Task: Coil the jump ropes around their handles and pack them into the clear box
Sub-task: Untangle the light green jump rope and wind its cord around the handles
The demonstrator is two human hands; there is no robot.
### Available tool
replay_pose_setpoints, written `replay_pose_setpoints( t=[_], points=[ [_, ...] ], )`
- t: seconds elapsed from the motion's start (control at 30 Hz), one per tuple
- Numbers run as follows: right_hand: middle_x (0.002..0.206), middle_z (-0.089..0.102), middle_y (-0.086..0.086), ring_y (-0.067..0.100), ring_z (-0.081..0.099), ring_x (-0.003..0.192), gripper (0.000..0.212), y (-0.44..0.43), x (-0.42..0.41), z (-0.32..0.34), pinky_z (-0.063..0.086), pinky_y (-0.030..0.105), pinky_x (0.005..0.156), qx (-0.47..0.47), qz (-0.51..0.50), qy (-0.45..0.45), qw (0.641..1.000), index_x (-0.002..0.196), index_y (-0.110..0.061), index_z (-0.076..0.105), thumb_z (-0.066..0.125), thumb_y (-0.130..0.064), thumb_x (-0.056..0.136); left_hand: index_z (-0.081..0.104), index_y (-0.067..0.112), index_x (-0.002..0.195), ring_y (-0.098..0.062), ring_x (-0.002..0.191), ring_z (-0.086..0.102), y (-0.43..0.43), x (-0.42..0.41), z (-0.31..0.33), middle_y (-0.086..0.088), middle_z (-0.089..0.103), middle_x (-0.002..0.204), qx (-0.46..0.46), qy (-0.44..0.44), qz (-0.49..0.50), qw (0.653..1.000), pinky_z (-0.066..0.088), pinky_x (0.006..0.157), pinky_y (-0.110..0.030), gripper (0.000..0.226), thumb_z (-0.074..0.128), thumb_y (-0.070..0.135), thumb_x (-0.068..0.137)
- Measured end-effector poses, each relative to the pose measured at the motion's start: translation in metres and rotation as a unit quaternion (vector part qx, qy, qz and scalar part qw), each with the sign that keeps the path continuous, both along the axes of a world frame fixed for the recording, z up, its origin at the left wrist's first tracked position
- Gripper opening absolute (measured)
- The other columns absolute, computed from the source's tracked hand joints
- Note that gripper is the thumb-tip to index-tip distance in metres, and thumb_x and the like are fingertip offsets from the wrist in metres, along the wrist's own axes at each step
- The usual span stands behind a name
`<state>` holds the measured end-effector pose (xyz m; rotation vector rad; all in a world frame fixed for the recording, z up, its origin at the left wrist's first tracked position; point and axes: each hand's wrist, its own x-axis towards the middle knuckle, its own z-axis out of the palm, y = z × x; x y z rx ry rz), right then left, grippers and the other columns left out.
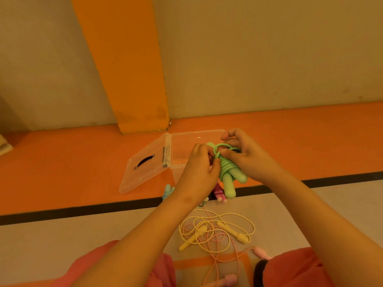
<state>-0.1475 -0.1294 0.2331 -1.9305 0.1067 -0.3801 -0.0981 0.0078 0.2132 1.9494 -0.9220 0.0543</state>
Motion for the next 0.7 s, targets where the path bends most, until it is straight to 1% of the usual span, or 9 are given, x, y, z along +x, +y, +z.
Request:
replay_pose_setpoints(
  t=[0.07, 0.2, 0.3, 0.43, 0.5, 0.57, 0.6, 0.63, 0.7],
  points=[
    [0.107, 0.059, 0.019, 0.015, 0.059, 0.09, 0.027, 0.0, -0.001, 0.002, 0.046, 0.027, 0.081, 0.02, 0.02, 0.001, 1.0, 0.096, -0.025, 0.046, 0.056, 0.0, 0.09, 0.044, 0.013, 0.091, -0.016, 0.086, 0.044, 0.002, 0.001, 0.0, 0.002, 0.04, 0.093, 0.001, -0.016, -0.007, 1.0, 0.043, 0.078, -0.031, 0.011, 0.054, 0.01, 0.092],
    [0.092, 0.064, 0.007, 0.009, 0.059, 0.082, 0.028, 0.001, -0.006, 0.007, 0.048, 0.019, 0.075, 0.053, 0.046, -0.015, 0.997, 0.094, -0.02, 0.045, 0.057, 0.004, 0.088, 0.038, 0.014, 0.084, -0.008, 0.075, 0.033, 0.005, 0.003, 0.001, 0.009, 0.033, 0.083, 0.014, -0.045, -0.026, 0.999, 0.025, 0.066, -0.022, 0.015, 0.05, 0.009, 0.091],
    [0.085, 0.064, 0.0, 0.007, 0.056, 0.078, 0.024, 0.003, -0.008, 0.012, 0.046, 0.018, 0.071, 0.043, 0.037, -0.052, 0.997, 0.093, -0.02, 0.046, 0.059, 0.0, 0.088, 0.041, 0.015, 0.082, -0.004, 0.077, 0.038, 0.005, 0.006, 0.005, 0.014, 0.036, 0.082, -0.022, -0.04, -0.031, 0.999, 0.029, 0.066, -0.017, 0.01, 0.046, 0.015, 0.091],
    [0.085, 0.061, -0.002, 0.004, 0.056, 0.078, 0.02, 0.005, -0.009, 0.013, 0.046, 0.017, 0.07, 0.059, 0.038, -0.089, 0.994, 0.09, -0.018, 0.048, 0.058, 0.0, 0.088, 0.052, 0.01, 0.091, -0.01, 0.088, 0.045, 0.006, 0.003, 0.015, 0.007, 0.044, 0.092, -0.085, 0.02, -0.035, 0.996, 0.037, 0.076, -0.016, 0.011, 0.049, 0.018, 0.096],
    [0.084, 0.06, -0.004, 0.0, 0.056, 0.076, 0.019, 0.008, -0.009, 0.013, 0.045, 0.014, 0.069, 0.064, 0.042, -0.1, 0.992, 0.089, -0.016, 0.05, 0.056, 0.002, 0.089, 0.056, 0.007, 0.096, 0.001, 0.087, 0.045, 0.008, -0.002, 0.021, 0.0, 0.043, 0.098, -0.121, 0.08, -0.035, 0.989, 0.036, 0.077, -0.008, 0.007, 0.05, 0.011, 0.097],
    [0.087, 0.06, -0.002, -0.001, 0.057, 0.078, 0.018, 0.012, -0.008, 0.013, 0.044, 0.014, 0.071, 0.063, 0.044, -0.112, 0.991, 0.09, -0.016, 0.051, 0.055, 0.002, 0.089, 0.059, 0.005, 0.101, 0.008, 0.081, 0.045, 0.008, -0.005, 0.025, -0.004, 0.042, 0.101, -0.147, 0.132, -0.024, 0.98, 0.037, 0.078, -0.006, 0.011, 0.05, 0.01, 0.097],
    [0.089, 0.06, -0.001, 0.0, 0.057, 0.081, 0.018, 0.014, -0.007, 0.013, 0.045, 0.015, 0.074, 0.061, 0.044, -0.119, 0.99, 0.091, -0.017, 0.052, 0.056, 0.0, 0.09, 0.06, 0.005, 0.102, 0.008, 0.082, 0.046, 0.008, -0.006, 0.026, -0.003, 0.042, 0.101, -0.162, 0.163, -0.022, 0.973, 0.04, 0.08, -0.009, 0.013, 0.05, 0.012, 0.098],
    [0.092, 0.061, -0.001, 0.002, 0.058, 0.086, 0.017, 0.015, -0.006, 0.013, 0.046, 0.017, 0.077, 0.055, 0.04, -0.126, 0.99, 0.093, -0.019, 0.053, 0.058, -0.003, 0.09, 0.061, 0.007, 0.103, 0.004, 0.087, 0.049, 0.008, -0.007, 0.027, -0.003, 0.042, 0.102, -0.182, 0.198, -0.025, 0.963, 0.045, 0.086, -0.016, 0.014, 0.05, 0.013, 0.098],
    [0.098, 0.063, -0.004, 0.011, 0.059, 0.099, 0.017, 0.016, -0.004, 0.01, 0.048, 0.028, 0.087, 0.018, 0.022, -0.137, 0.99, 0.099, -0.033, 0.057, 0.062, -0.02, 0.088, 0.062, 0.009, 0.103, -0.01, 0.098, 0.053, 0.007, -0.007, 0.028, -0.002, 0.043, 0.106, -0.219, 0.258, -0.03, 0.941, 0.049, 0.095, -0.04, 0.015, 0.049, 0.015, 0.098]
  ],
)
